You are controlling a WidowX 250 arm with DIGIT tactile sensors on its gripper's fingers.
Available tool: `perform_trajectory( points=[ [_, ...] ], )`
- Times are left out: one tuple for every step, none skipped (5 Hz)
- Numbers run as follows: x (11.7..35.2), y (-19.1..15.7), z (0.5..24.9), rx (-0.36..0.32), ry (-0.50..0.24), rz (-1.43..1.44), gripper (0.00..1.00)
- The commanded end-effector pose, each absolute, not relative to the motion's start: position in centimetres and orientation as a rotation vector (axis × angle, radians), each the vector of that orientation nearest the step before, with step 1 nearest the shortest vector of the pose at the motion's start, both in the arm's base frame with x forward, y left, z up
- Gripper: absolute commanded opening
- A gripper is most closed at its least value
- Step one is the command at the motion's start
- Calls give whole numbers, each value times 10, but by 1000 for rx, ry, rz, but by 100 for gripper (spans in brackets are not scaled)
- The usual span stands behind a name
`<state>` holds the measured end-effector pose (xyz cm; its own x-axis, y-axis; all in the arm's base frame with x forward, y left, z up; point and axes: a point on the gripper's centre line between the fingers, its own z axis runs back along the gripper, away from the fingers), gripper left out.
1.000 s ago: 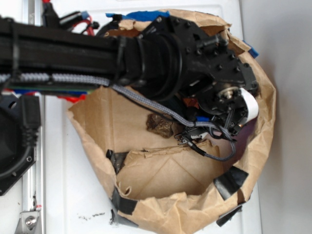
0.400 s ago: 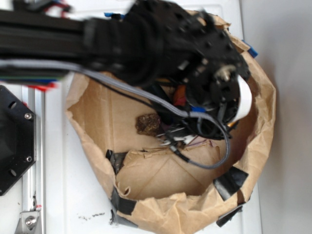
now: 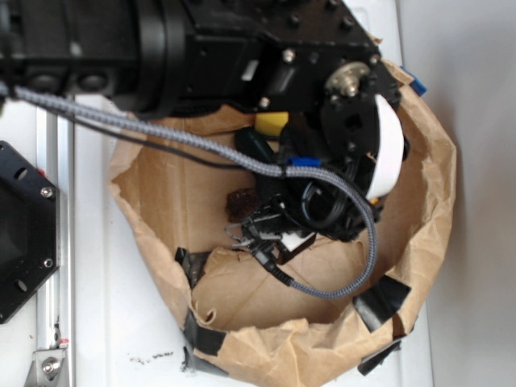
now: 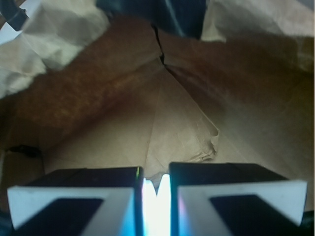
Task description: Grab the shell.
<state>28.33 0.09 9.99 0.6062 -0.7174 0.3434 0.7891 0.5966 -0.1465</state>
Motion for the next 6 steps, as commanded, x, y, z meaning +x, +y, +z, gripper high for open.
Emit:
perform_trajectory(
  points=[
    [290,3,116,-222,-312,-905,100],
    [294,12,108,-177,-284,-997,100],
    [300,18,118,-146,-218,-1086,100],
    [298,17,132,-37,-132,-1303,100],
    [298,17,132,-37,-132,-1303,100],
    [298,17,132,-37,-132,-1303,100]
  ],
)
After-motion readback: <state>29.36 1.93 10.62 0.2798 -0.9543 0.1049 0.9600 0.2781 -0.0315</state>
